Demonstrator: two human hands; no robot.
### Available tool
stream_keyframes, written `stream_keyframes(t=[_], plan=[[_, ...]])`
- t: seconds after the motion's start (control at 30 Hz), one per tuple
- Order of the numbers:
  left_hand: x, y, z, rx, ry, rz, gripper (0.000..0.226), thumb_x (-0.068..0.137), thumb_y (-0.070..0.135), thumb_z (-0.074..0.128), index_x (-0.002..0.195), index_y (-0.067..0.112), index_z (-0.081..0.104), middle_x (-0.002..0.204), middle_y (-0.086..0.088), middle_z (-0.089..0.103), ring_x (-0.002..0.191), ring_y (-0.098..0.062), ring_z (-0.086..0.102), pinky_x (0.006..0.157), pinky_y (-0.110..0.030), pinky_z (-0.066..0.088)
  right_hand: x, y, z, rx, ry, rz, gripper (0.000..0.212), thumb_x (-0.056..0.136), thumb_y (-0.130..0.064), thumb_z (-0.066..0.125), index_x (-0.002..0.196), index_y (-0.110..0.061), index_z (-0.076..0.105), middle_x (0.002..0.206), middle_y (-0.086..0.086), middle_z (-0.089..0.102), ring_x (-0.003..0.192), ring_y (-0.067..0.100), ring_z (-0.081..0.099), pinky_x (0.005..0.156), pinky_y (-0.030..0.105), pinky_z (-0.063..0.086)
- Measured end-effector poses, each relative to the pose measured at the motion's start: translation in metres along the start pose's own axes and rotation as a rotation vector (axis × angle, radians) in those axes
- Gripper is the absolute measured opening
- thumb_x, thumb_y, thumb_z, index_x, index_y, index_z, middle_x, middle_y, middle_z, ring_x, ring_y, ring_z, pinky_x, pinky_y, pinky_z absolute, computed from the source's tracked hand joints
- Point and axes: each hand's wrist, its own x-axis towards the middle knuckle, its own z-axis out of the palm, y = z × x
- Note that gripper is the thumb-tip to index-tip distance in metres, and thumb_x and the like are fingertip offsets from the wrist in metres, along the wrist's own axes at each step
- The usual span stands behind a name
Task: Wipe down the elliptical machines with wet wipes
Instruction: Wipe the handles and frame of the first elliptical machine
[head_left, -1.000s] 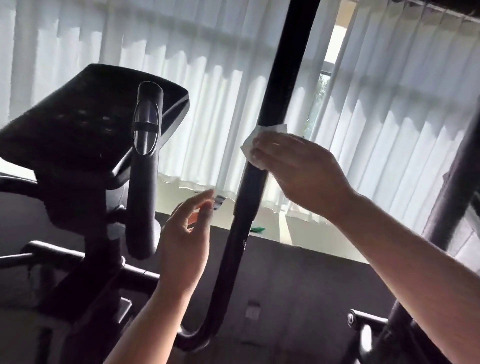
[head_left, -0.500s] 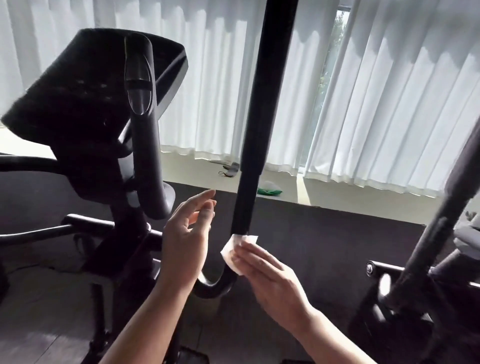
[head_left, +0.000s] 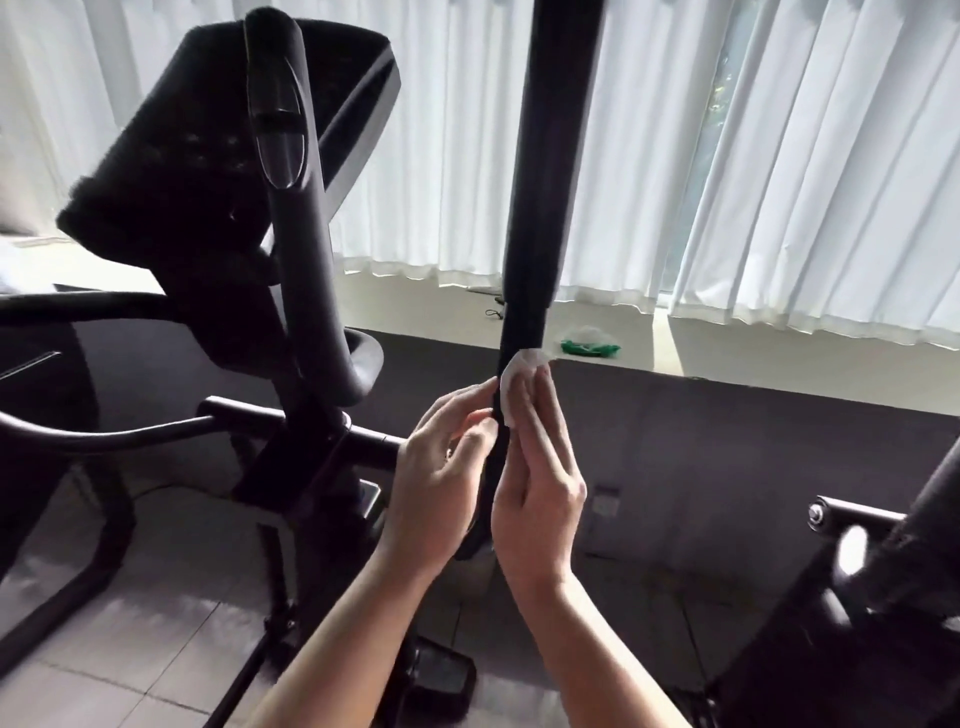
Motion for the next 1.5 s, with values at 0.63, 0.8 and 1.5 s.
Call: stream_keyframes(t=[0.63,0.8,1.5], plan=[[-0.009,-0.005,-0.006,-0.099,-0.11,-0.012,0.086,0.075,0.081,0.055,0.132,0.017,0.059,0.135,0.004,0.061,0.13,-0.01,0.053,0.105,-0.048,0.046,0.019,0.006,-0.007,0.108,-0.101,0.028,0.043,0.095,0.007,0.039,0.137,-0.002,0.049,0.146,0.017,0.046,0.14,0.019,0.041,0.11,0.023,0.037],[-0.019,-0.014,0.003,-0.014,-0.047,0.018,0.065,0.085,0.072,0.05,0.128,0.025,0.062,0.133,0.004,0.062,0.13,-0.012,0.053,0.108,-0.043,0.043,-0.066,0.035,-0.024,0.049,-0.217,0.048,0.037,0.103,-0.003,0.037,0.137,-0.004,0.051,0.149,0.013,0.044,0.139,0.021,0.042,0.109,0.03,0.042],[-0.053,-0.059,0.013,0.061,0.012,-0.165,0.067,0.091,0.068,0.045,0.141,0.025,0.05,0.143,0.002,0.054,0.138,-0.018,0.045,0.114,-0.052,0.033,-0.077,0.037,-0.021,0.278,-0.074,0.193,0.021,0.093,-0.001,0.06,0.112,-0.001,0.069,0.133,0.013,0.058,0.123,0.025,0.059,0.095,0.045,0.053]])
